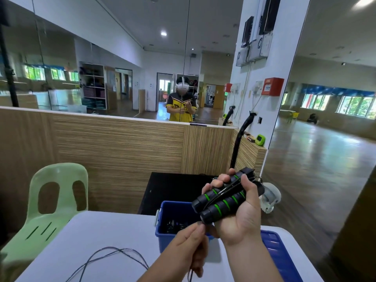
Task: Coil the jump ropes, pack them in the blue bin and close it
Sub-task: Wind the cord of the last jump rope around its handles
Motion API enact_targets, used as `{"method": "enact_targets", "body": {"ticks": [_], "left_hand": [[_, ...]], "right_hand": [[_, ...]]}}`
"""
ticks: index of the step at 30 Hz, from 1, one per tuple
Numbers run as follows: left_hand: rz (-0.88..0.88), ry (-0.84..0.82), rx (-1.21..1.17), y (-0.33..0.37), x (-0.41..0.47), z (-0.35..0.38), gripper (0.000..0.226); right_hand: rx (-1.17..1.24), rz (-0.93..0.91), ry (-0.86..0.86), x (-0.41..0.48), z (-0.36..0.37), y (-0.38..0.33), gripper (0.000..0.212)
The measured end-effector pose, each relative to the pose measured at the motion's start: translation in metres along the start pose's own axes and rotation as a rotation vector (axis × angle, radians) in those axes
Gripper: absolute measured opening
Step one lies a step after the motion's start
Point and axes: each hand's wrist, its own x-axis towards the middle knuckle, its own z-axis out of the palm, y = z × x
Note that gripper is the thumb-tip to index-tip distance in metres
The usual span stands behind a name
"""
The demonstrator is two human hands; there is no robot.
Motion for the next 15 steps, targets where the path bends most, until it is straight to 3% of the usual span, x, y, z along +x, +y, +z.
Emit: {"method": "enact_targets", "body": {"ticks": [6, 10, 12, 15], "left_hand": [[-0.153, -0.149, 0.163, -0.004, 0.02, -0.019, 0.049], [-0.16, -0.061, 0.408, 0.004, 0.037, -0.036, 0.015], [-0.123, 0.004, 0.583, 0.014, 0.048, -0.047, 0.031], [-0.05, 0.06, 0.635, 0.035, 0.056, -0.058, 0.031]], "right_hand": [[0.107, 0.029, 0.079, -0.006, 0.002, 0.009, 0.026], [0.075, 0.081, 0.04, -0.013, -0.002, 0.016, 0.046], [0.013, 0.102, 0.071, -0.017, -0.005, 0.017, 0.047], [-0.076, 0.098, 0.155, -0.024, -0.005, 0.015, 0.032]]}}
